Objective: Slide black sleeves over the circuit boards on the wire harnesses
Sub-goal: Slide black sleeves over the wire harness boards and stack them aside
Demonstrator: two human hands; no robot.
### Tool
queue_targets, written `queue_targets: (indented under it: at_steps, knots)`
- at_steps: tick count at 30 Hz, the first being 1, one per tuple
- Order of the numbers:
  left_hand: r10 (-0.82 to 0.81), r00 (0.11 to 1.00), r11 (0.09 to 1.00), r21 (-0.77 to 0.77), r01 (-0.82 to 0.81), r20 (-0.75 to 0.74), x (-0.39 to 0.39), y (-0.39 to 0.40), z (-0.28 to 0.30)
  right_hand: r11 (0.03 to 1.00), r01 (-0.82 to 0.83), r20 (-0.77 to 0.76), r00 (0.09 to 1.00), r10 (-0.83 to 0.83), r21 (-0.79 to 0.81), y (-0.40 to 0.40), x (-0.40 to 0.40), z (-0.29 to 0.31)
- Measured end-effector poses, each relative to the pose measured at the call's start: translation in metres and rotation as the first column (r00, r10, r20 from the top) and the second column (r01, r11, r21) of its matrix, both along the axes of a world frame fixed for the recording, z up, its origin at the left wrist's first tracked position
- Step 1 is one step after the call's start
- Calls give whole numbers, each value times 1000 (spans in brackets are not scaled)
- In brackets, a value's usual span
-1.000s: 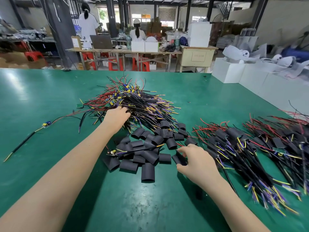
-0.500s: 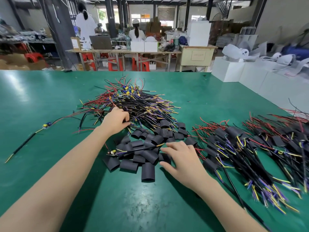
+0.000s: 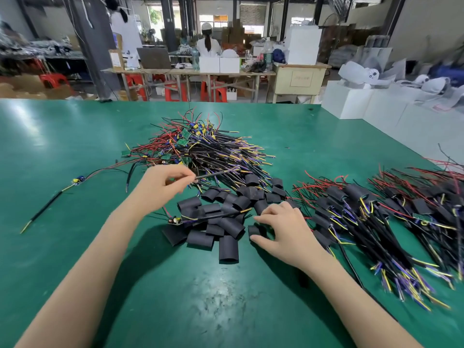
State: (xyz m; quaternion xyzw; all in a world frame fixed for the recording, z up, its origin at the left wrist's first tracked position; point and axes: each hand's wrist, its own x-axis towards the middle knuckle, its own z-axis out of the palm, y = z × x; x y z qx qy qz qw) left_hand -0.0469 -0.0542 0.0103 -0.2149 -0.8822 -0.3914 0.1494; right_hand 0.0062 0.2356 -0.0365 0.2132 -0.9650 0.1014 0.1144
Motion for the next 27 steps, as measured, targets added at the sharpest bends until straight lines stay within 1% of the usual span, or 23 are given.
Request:
queue_targets:
  at_steps: [2, 3, 6, 8, 11, 14, 17, 19, 25, 27]
  knots:
    - [-58, 993, 994, 99, 47, 105, 17, 2, -3, 1000, -3, 29, 1000, 3, 4, 2, 0, 2]
    - [-84, 981, 991, 120, 64, 172, 22, 3, -5, 1000, -9, 38, 999, 9, 12, 3, -1, 3]
    - [-158, 917, 986, 115, 123, 366, 30, 3, -10, 999, -38, 41, 998, 37, 14, 3, -1, 5]
    - [-189, 887, 981, 125, 149, 422, 33, 2, -14, 998, -63, 35, 997, 64, -27, 4, 0, 6]
    - [-205, 864, 976, 162, 145, 460, 35, 2, -20, 991, -78, 10, 997, 79, -107, 8, 0, 5]
    - [-196, 866, 974, 197, 115, 461, 34, 2, -25, 967, -69, -41, 997, 61, -244, 12, 0, 8]
    - [-199, 865, 971, 210, 111, 461, 33, 0, -27, 933, -132, -117, 988, 98, -335, 13, 0, 10]
    - [-206, 864, 971, 206, 122, 460, 34, 0, -27, 906, -182, -141, 980, 137, -382, 11, 2, 11]
    - [-223, 860, 969, 203, 143, 459, 35, 7, -28, 918, -228, -205, 964, 167, -326, 7, 5, 12]
    - [-220, 860, 970, 197, 143, 460, 37, 12, -29, 932, -254, -249, 950, 190, -259, 4, 7, 12]
